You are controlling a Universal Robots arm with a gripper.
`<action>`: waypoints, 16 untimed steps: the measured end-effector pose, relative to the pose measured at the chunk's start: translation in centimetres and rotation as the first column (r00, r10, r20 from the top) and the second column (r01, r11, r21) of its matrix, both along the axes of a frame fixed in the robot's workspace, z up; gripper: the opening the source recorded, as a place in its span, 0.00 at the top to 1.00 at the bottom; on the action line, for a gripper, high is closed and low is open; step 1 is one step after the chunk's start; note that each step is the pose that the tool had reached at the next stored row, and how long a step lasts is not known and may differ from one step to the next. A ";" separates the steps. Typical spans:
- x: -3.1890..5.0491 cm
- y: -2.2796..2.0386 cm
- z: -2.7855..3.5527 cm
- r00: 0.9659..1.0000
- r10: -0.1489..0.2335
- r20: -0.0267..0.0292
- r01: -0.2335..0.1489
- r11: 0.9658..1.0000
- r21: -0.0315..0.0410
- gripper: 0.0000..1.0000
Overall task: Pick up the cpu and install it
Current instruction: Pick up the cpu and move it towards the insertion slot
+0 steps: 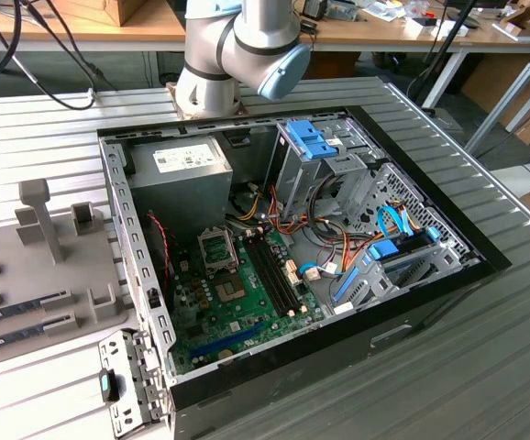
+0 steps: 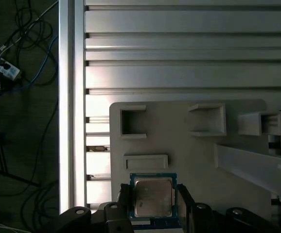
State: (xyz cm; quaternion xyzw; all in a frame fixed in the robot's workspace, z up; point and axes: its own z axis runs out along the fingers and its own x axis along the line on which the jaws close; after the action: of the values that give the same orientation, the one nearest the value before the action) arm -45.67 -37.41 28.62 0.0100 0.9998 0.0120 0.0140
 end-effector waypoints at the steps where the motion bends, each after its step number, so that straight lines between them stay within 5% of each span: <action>1: 0.00 0.00 0.01 1.000 0.000 0.000 0.000 1.000 0.000 0.53; 16: 0.00 0.00 0.31 1.000 0.000 0.000 0.000 1.000 0.004 0.53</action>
State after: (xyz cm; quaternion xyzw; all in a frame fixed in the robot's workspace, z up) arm -45.67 -37.41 28.93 0.0100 0.9998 0.0139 0.0140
